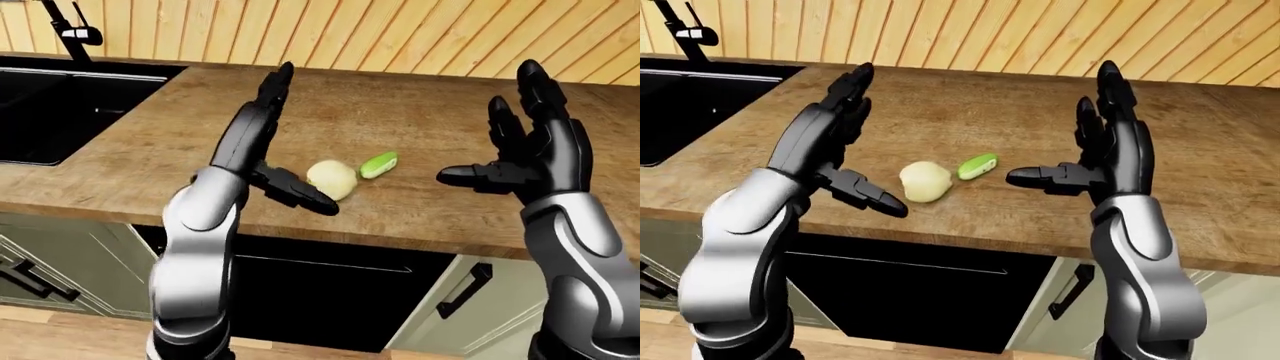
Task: Place the pear and the pickle on separate cutting boards.
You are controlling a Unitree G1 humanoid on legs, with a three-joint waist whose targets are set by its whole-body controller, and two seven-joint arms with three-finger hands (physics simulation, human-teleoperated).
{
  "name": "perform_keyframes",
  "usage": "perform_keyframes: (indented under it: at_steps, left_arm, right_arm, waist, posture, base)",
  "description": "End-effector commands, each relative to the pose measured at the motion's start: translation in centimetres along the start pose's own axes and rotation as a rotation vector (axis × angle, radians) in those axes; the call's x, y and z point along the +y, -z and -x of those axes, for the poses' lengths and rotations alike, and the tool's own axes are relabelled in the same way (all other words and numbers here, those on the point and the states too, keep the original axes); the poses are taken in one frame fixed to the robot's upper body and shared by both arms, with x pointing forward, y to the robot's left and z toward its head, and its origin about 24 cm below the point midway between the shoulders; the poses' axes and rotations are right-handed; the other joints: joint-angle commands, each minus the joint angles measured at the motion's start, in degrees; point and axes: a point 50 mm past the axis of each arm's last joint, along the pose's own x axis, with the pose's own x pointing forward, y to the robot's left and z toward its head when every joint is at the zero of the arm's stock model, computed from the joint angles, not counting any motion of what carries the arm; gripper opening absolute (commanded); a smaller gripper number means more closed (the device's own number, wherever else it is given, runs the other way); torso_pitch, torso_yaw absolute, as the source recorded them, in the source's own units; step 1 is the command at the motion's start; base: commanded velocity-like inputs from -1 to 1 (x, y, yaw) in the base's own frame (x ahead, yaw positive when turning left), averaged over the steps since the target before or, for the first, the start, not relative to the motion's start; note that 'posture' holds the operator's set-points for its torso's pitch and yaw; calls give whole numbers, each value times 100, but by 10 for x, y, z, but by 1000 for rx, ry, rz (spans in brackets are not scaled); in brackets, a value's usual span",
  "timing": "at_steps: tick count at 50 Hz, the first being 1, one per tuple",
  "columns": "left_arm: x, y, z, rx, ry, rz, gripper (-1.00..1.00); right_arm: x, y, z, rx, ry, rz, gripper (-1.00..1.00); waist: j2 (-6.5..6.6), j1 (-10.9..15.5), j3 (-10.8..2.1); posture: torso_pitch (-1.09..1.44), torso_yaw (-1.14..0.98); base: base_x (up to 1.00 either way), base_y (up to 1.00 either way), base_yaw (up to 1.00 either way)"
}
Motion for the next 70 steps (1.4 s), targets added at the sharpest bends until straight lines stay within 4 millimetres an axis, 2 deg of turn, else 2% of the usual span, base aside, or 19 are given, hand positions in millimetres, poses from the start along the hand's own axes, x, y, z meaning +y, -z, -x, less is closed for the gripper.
perform_keyframes:
  at_steps: [1,3,12,22,23,25,28,31,42,56,69,70]
  left_arm:
    - [4,-17,0,-88,-20,-45,100]
    - [-1,-22,0,-107,6,-49,100]
    - [-12,-15,-19,-76,31,-112,100]
    - [-24,-17,-22,-77,59,-118,100]
    - [-25,-18,-23,-79,63,-117,98]
    - [-27,-19,-24,-84,66,-116,78]
    - [-30,-20,-25,-87,74,-113,60]
    - [-32,-20,-25,-89,77,-110,51]
    - [-48,-7,-27,-73,114,-120,47]
    - [-44,9,-42,-42,79,-157,33]
    - [-45,21,-40,-13,87,-181,20]
    - [-45,21,-40,-12,87,-183,11]
  right_arm:
    - [3,-17,1,-88,-14,5,100]
    - [2,-16,1,-87,-10,5,100]
    - [2,-17,0,-86,-10,3,100]
    - [2,-12,0,-81,-11,-1,100]
    - [3,-12,0,-81,-11,-2,100]
    - [2,-11,1,-80,-10,-3,100]
    - [2,-11,1,-80,-10,-4,100]
    - [2,-11,1,-81,-9,-5,100]
    - [0,-9,2,-78,-6,-7,100]
    - [1,-8,1,-75,-6,-7,100]
    - [1,-8,1,-73,-7,-7,100]
    - [1,-8,1,-73,-7,-7,100]
  waist:
    - [-34,4,-126]
    - [-45,10,-136]
    - [-121,42,-184]
    - [-185,70,-218]
    - [-188,72,-224]
    - [-195,79,-232]
    - [-203,86,-237]
    - [-205,86,-241]
    - [-197,82,-273]
    - [-174,71,-291]
    - [-159,57,-259]
    - [-158,54,-257]
  posture:
    - [0,0]
    - [0,0]
    - [0,0]
    - [0,0]
    - [0,0]
    - [0,0]
    - [0,0]
    - [0,0]
    - [0,0]
    - [0,0]
    - [0,0]
    - [0,0]
  base:
    - [0,0,0]
    - [0,0,0]
    - [0,0,0]
    - [0,0,0]
    - [0,0,0]
    - [0,0,0]
    - [0,0,0]
    - [0,0,0]
    - [0,0,0]
    - [0,0,0]
    - [0,0,0]
    - [0,0,0]
